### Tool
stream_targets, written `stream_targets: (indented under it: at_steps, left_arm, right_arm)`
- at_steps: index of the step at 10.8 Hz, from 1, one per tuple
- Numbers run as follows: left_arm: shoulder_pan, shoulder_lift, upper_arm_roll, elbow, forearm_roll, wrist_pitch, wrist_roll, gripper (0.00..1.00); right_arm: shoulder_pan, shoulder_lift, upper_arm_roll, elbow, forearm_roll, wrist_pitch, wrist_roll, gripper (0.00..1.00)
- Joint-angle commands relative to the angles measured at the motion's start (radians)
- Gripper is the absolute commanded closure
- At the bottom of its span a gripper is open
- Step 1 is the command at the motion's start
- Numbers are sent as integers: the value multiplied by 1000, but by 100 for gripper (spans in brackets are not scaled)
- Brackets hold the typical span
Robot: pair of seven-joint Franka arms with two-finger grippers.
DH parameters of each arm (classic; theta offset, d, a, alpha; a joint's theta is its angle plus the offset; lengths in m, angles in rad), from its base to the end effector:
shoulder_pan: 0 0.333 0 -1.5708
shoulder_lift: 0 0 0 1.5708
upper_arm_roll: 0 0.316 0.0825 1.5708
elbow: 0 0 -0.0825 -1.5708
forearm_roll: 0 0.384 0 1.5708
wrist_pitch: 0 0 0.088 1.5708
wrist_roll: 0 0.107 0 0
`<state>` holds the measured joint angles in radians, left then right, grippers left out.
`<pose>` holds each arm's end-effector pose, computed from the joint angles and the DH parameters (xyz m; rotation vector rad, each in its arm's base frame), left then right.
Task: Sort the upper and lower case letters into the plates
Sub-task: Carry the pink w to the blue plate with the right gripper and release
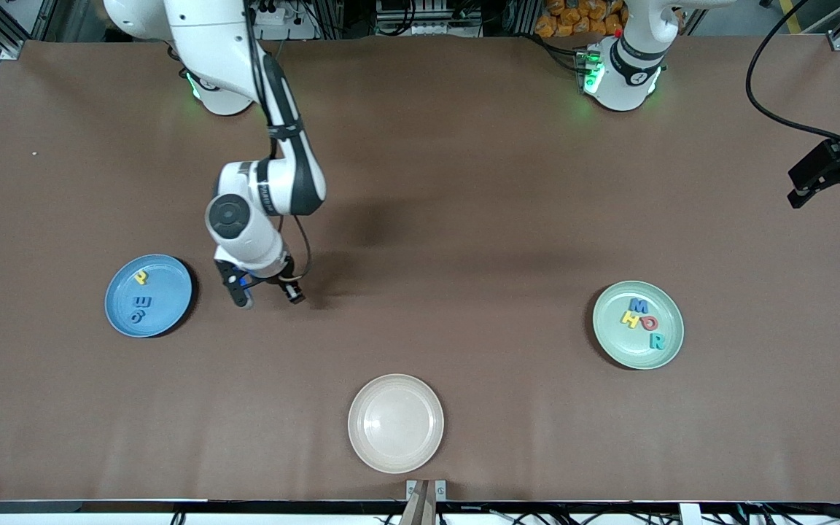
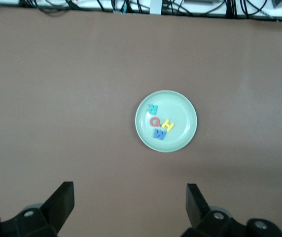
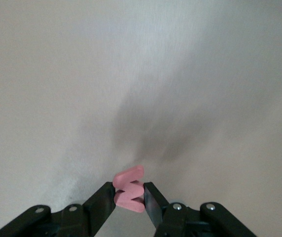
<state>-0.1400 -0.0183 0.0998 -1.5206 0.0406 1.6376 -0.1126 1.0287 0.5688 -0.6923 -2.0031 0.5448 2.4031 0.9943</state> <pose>0.5555 -0.0176 0.6649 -3.1038 -0.1126 -0.2143 0.5640 0.2132 0.2280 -2.7488 1.4837 -0.0108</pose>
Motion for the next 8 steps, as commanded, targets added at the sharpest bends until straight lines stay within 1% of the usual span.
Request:
stream_targets:
  at_steps: [1, 3, 4, 6, 8]
  left_arm:
    - [16, -12, 1, 25, -51, -89, 18, 0]
    - [14, -14, -3, 26, -73, -125, 18, 0]
    - [11, -14, -8, 25, -73, -131, 18, 0]
    - [10, -12, -54, 20, -54, -131, 13, 0]
    - [5, -12, -55, 8, -54, -131, 30, 0]
  right_arm:
    - [14, -56, -109, -2, 9, -115, -159, 100]
    - [7, -49, -218, 6, 9, -192, -358, 100]
    - [-18, -43, -260, 6, 9, -221, -475, 100]
    - [-144, -40, -271, 6, 1, -237, -705, 100]
    - [-284, -33, -262, 7, -11, -237, -895, 100]
